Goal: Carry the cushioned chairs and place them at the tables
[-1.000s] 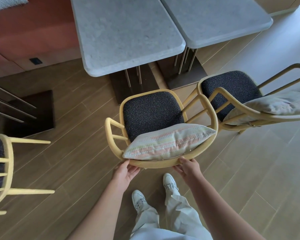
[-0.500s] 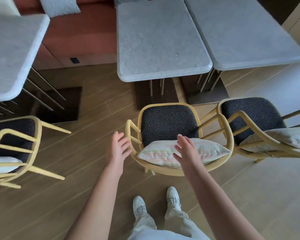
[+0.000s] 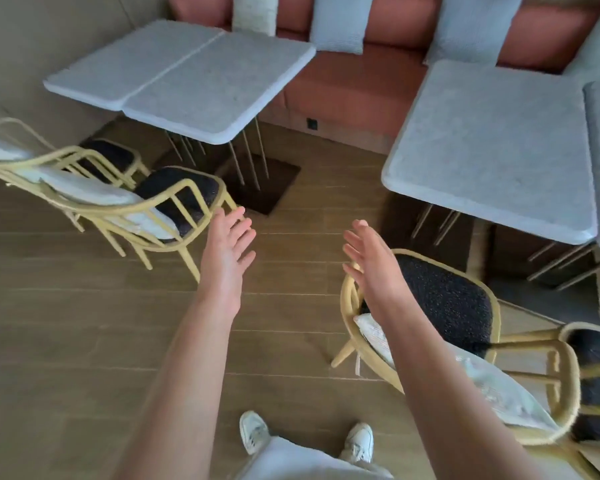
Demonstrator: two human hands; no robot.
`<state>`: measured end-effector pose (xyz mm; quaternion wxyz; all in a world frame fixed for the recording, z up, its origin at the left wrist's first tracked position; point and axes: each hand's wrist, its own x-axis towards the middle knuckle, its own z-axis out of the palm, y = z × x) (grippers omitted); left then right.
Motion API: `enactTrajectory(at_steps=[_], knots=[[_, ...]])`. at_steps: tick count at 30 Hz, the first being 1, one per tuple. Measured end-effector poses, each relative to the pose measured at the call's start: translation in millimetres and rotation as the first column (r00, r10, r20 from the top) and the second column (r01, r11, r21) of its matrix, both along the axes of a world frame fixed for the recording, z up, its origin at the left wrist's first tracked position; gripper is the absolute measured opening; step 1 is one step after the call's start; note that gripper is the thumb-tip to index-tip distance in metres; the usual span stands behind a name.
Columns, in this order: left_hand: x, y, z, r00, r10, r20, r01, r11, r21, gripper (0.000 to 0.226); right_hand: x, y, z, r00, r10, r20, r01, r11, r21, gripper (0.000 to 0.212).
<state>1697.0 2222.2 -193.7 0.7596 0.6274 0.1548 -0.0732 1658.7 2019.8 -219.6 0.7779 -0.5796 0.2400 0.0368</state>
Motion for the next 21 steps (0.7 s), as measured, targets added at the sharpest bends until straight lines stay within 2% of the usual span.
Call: enactTrajectory(at_steps=[3,7,11,16,19,21], knots=[[-7.8,51.8,10.1,0.995,0.095,0.031,-0.093,0.994,-0.06,0.053,13.9,42.9,19.7,0.995,0.094,0.027,-0.093,0.995,-0.039,0.051],[-16.5,118.3,22.7,0.979,0.196,0.06,-0.189,0.977,-0.103,0.061,31.8,110.5,40.7,0.976,0.212,0.056,-0.207,0.975,-0.086,0.056],[-20.7,187.9,34.9,0.963,0.253,0.093,-0.241,0.963,-0.124,0.056,47.2,188.7,56.4,0.958,0.276,0.073,-0.271,0.96,-0.078,0.054],[-18.1,276.9,41.7,0.952,0.283,0.12,-0.271,0.957,-0.108,0.054,62.1,293.5,58.3,0.922,0.362,0.138,-0.365,0.931,-0.003,0.029],[-18.6,322.1,41.8,0.938,0.324,0.123,-0.313,0.944,-0.1,0.06,67.3,346.8,51.8,0.9,0.411,0.143,-0.42,0.907,0.033,0.044],[-20.7,349.8,40.8,0.929,0.347,0.127,-0.338,0.937,-0.088,0.063,72.7,379.3,49.1,0.879,0.454,0.147,-0.46,0.888,0.005,0.044]])
